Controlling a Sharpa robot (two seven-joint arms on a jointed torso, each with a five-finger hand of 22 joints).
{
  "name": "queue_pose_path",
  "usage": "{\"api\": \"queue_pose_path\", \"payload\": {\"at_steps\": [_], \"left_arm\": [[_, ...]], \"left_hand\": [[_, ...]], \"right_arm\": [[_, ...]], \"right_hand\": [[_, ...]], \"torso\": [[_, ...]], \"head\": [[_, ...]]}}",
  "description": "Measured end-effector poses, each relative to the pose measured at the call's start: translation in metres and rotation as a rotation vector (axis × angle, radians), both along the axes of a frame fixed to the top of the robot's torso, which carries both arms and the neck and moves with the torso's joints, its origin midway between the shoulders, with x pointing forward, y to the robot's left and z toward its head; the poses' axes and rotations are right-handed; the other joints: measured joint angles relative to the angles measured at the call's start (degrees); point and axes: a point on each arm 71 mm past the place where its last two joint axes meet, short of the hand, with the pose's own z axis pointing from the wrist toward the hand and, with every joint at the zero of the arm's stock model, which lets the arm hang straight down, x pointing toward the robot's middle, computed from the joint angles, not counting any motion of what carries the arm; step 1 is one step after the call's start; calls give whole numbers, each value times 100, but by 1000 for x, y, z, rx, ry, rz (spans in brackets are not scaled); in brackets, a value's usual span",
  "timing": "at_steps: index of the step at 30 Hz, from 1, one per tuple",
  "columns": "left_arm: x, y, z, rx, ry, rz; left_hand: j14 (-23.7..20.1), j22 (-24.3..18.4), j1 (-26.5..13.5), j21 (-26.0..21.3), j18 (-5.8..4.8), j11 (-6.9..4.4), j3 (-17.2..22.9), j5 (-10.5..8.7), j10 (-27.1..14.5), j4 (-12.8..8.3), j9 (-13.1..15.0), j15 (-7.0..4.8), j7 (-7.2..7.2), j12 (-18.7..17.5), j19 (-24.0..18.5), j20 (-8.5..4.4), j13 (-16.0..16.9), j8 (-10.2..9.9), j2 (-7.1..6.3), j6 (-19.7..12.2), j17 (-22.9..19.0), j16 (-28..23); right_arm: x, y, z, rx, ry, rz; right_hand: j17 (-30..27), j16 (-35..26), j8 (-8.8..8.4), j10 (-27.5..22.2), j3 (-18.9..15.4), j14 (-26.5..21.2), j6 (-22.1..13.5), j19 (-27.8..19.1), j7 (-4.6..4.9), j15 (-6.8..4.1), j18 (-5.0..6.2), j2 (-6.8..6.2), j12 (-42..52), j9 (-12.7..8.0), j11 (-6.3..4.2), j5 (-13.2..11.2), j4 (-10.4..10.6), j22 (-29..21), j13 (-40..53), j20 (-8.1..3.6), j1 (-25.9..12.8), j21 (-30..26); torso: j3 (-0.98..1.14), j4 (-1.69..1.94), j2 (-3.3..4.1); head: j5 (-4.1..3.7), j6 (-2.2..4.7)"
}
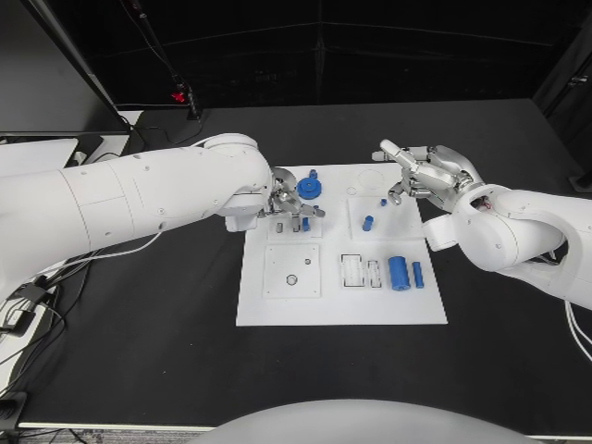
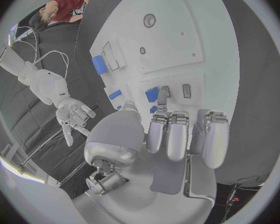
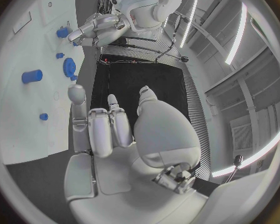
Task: Assemble the parts on the task board
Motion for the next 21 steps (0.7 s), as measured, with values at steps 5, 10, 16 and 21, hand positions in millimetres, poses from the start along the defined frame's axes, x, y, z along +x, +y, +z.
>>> {"api": "queue_pose_path", "payload": {"at_steps": [5,10,16,21], "left_arm": [[1,-4,-1,8,4,-2],[1,-6,-1,13,6,-2],[1,-8,-2,15,5,-2],[2,-9,-2,17,5,-1]], "left_hand": [[19,0,138,0,0,-33,23,85,-9,-23,62,-19,-7,0,0,-41,0,-83,138,49,0,0],[-1,-1,344,0,0,-42,119,176,0,-39,123,-40,-28,0,0,-41,1,-167,245,70,0,0],[16,-1,776,0,0,-64,269,449,-2,-80,231,-64,-60,11,1,-82,26,-284,176,101,0,0],[6,-1,1026,0,0,-82,359,711,1,-38,292,-89,-52,46,1,-82,34,-374,142,133,-1,0]], "right_arm": [[0,0,0,0,0,1],[0,0,0,0,1,1],[0,0,0,0,3,0],[0,0,-1,-1,5,0]], "right_hand": [[0,0,0,0,0,0,0,0,0,0,0,0,0,0,0,0,0,-5,0,0,0,0],[-1,0,0,0,0,0,0,0,0,0,0,0,0,0,0,0,0,-7,0,0,0,0],[-1,0,0,0,0,0,0,0,0,0,0,0,0,-1,0,0,0,-12,0,0,0,0],[-1,0,0,0,0,0,0,0,0,0,0,0,0,-1,0,0,0,-11,0,0,0,-26]], "torso": [[0,-1,-1],[-1,-4,-1],[-3,-5,-1],[-2,-5,-1]], "head": [[3,-4],[-2,-10],[-15,-20],[-20,-32]]}}
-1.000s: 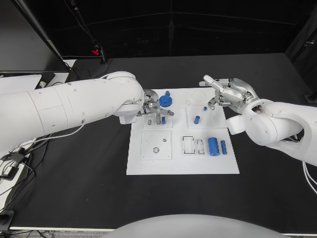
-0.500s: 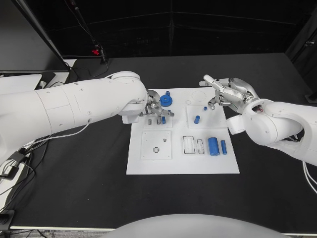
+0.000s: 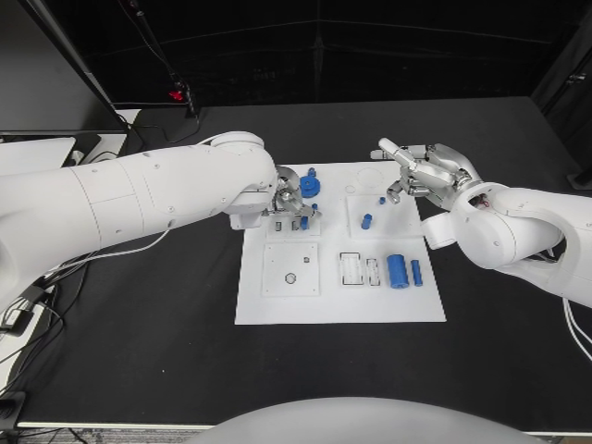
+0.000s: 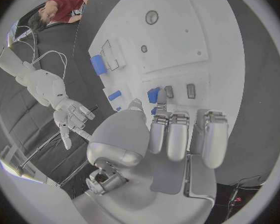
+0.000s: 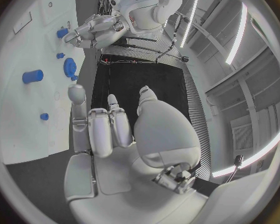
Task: Assemble the parts on the task board
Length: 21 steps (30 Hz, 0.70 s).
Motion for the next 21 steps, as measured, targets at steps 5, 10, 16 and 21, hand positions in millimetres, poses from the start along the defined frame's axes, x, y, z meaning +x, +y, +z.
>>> {"api": "queue_pose_path", "payload": {"at_steps": [5,10,16,21], "left_arm": [[0,1,0,6,4,2],[1,1,-1,17,9,5],[1,1,-2,31,17,8],[1,1,-2,40,23,8]], "left_hand": [[0,0,46,0,0,0,11,25,0,1,10,0,-17,14,0,0,-2,-16,7,17,0,0],[-1,0,180,0,0,1,52,38,0,-40,45,1,-28,-14,0,0,-2,-65,-67,48,0,0],[-2,0,226,0,0,1,68,38,-1,-24,58,3,-17,-20,0,0,-2,-64,-112,59,0,0],[2,0,226,0,0,2,68,38,-1,-25,61,0,-17,-20,0,0,-2,-88,-112,59,0,0]], "right_arm": [[0,0,0,-1,3,0],[0,0,-1,-2,5,-1],[0,0,-1,-3,8,-2],[0,-1,-1,-4,11,-3]], "right_hand": [[0,0,0,0,0,0,0,0,0,0,0,0,0,0,0,0,0,0,0,0,0,0],[0,0,0,0,0,0,0,-21,0,0,0,0,0,0,0,0,0,-9,0,21,0,0],[-1,0,0,0,0,0,0,-21,0,0,0,0,0,-1,0,0,0,-9,0,21,0,0],[-1,0,0,0,0,0,0,-21,0,0,0,0,0,-1,0,0,0,-9,0,21,0,0]], "torso": [[0,1,0],[0,2,0],[-2,4,0],[-2,5,0]], "head": [[-6,-10],[-14,-19],[-24,-37],[-27,-46]]}}
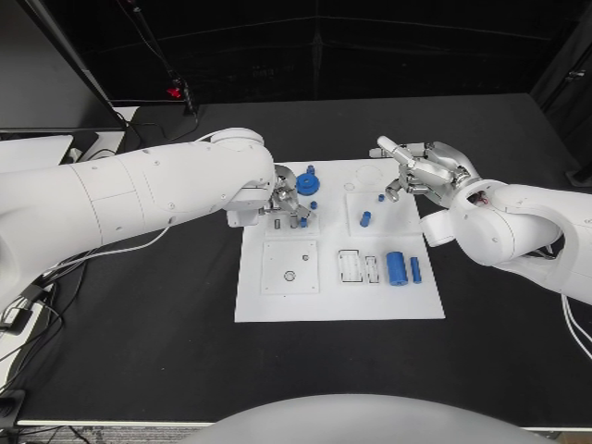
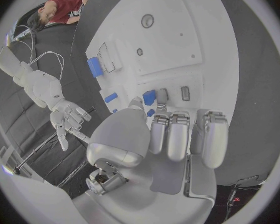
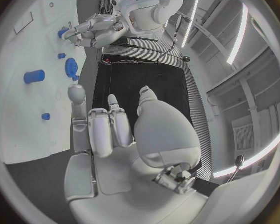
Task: Assemble the parts on the task board
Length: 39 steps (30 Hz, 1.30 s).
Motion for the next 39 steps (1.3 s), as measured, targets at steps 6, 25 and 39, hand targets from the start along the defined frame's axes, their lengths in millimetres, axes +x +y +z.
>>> {"api": "queue_pose_path", "payload": {"at_steps": [6,25,39], "left_arm": [[1,0,0,5,2,1],[1,-4,0,2,4,-8],[2,-4,0,-2,6,-15]], "left_hand": [[1,0,0,0,0,-10,115,19,-11,27,32,1,-23,2,-21,-21,0,-62,0,23,0,0],[-24,-1,247,0,0,-34,547,694,-5,-47,147,-24,-60,7,0,-41,-39,-223,-202,103,0,0],[-24,-1,865,0,1,-40,1272,1530,1,-335,324,-25,-38,3,-1,-82,-10,-353,-716,164,0,0]], "right_arm": [[0,0,0,-2,4,-1],[1,-1,-2,-7,20,-6],[2,-2,-3,-11,28,-10]], "right_hand": [[0,0,0,0,0,0,0,-20,0,0,-1,30,0,0,0,30,0,-5,0,-20,31,-24],[-1,0,0,0,0,0,0,-20,0,0,-1,30,-28,0,0,56,0,-22,0,-20,30,-56],[-1,0,0,-21,-16,0,0,-20,0,0,-1,55,-29,-5,-22,56,-17,-31,0,-20,55,-88]], "torso": [[-1,1,0],[-1,1,-2],[-3,-3,-3]], "head": [[-7,-1],[-30,-12],[-79,-39]]}}
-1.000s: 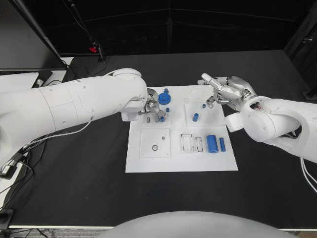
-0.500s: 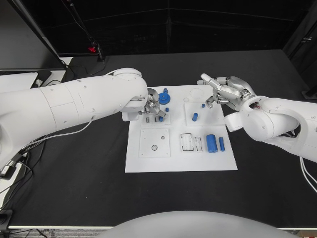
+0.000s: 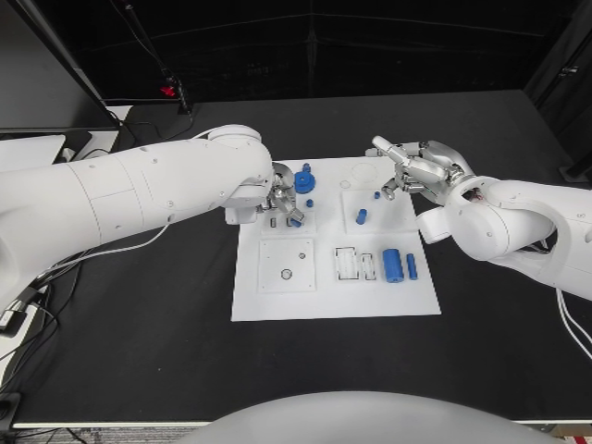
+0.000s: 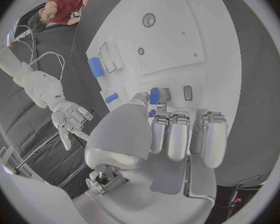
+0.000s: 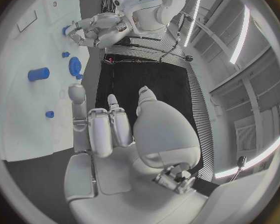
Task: Assemble the parts on the task board
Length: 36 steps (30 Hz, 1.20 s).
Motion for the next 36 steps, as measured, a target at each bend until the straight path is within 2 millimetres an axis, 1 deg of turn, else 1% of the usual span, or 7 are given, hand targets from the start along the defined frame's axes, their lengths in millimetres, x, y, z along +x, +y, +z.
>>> {"api": "queue_pose_path", "payload": {"at_steps": [5,12,14,19,25,31,36], "left_arm": [[0,0,0,-7,-2,-4],[0,5,-1,-22,-5,-3],[0,6,-1,-27,-6,-3],[0,12,0,-38,-11,0],[1,22,3,-46,-14,14],[3,31,4,-51,-10,34],[4,37,4,-51,-7,46]], "left_hand": [[3,0,26,0,0,0,234,-1,0,-11,19,-19,29,20,0,0,-2,-26,-26,9,0,0],[12,0,49,0,0,0,375,-3,0,16,55,-31,36,29,0,0,-8,-70,-49,37,0,0],[13,0,49,0,0,0,380,-3,0,11,55,-32,39,16,0,0,-8,-87,-49,41,0,0],[14,0,49,0,0,0,434,-4,-1,64,62,-33,40,4,0,0,-7,-91,-49,41,0,0],[16,0,50,0,0,1,516,-25,-1,146,96,-34,50,4,0,0,-7,-93,-50,52,0,0],[16,0,54,0,0,1,605,-26,-1,235,133,-34,59,4,0,1,-8,-113,-54,61,0,0],[17,0,-6,0,0,2,699,-47,-2,329,145,-33,59,4,0,0,-8,-115,5,61,0,0]], "right_arm": [[0,-1,-1,-1,3,-2],[0,-2,-2,-4,8,-5],[0,-2,-2,-4,10,-6],[0,-3,-3,-6,13,-9],[0,-5,-4,-8,16,-12],[0,-5,-4,-9,19,-14],[0,-5,-5,-10,20,-14]], "right_hand": [[0,0,0,0,0,0,0,0,0,0,0,0,0,0,0,0,0,-5,0,0,0,0],[0,0,0,0,0,0,0,0,0,0,0,45,0,0,0,0,0,-5,0,0,-3,-24],[0,0,0,0,0,-21,0,-17,0,-21,0,45,0,-4,0,0,0,-16,0,-17,-3,-24],[0,0,0,0,0,-21,0,-20,0,-21,0,45,0,-6,0,0,0,-18,0,-20,-3,-24],[0,-26,0,1,0,-21,-18,-20,-18,-21,0,44,0,-6,1,-1,0,-18,0,-20,-3,-47],[0,-26,0,1,0,-21,-18,-20,-18,-21,0,44,0,-6,1,-1,0,-17,0,-20,-3,-47],[0,-26,0,1,0,-21,-18,-20,-18,-21,0,44,0,-5,1,-1,1,-17,0,-20,-3,-47]], "torso": [[0,2,0],[2,10,0],[2,10,0],[3,12,0],[9,14,-2],[9,14,-2],[4,14,-1]], "head": [[-1,-4],[-1,2],[-5,3],[-5,3],[19,-5],[34,-16],[38,-23]]}}
